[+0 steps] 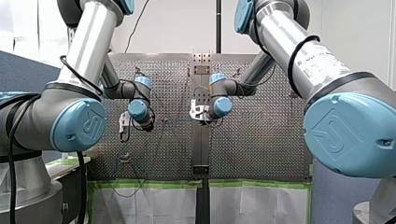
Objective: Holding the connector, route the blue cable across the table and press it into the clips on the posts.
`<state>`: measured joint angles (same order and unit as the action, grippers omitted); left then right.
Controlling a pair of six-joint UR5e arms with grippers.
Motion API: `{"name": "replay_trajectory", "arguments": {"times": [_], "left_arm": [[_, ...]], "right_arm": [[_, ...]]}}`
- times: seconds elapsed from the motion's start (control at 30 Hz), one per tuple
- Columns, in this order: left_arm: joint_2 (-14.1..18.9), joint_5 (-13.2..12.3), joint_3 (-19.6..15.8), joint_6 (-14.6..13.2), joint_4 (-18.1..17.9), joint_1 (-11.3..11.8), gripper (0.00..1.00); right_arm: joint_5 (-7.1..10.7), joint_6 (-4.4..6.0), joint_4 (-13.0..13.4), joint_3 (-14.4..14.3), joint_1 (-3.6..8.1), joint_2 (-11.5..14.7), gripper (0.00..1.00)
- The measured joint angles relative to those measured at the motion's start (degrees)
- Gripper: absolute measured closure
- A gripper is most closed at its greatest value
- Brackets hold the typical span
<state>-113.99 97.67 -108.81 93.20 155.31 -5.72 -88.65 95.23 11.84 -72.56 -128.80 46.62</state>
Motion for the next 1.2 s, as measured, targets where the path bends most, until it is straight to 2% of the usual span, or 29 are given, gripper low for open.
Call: {"name": "replay_trajectory", "arguments": {"times": [0.4,0.83,1.0,1.2], "left_arm": [[4.8,1.1,-4.3,1.7,-2.2,-2.3,0.0],[10.3,1.2,-10.3,2.1,-3.3,-4.9,0.0],[11.2,0.8,-11.0,2.5,-4.7,-6.7,0.0],[11.3,1.4,-10.6,4.7,-7.2,-9.3,0.0]], "right_arm": [[0.01,-0.15,0.0,0.0,0.05,0.0,1.0],[-0.02,-0.07,0.0,0.0,0.03,0.0,1.0],[-0.04,-0.03,0.0,0.0,0.01,-0.1,1.0],[-0.06,-0.02,0.0,0.0,-0.12,-0.1,1.0]]}}
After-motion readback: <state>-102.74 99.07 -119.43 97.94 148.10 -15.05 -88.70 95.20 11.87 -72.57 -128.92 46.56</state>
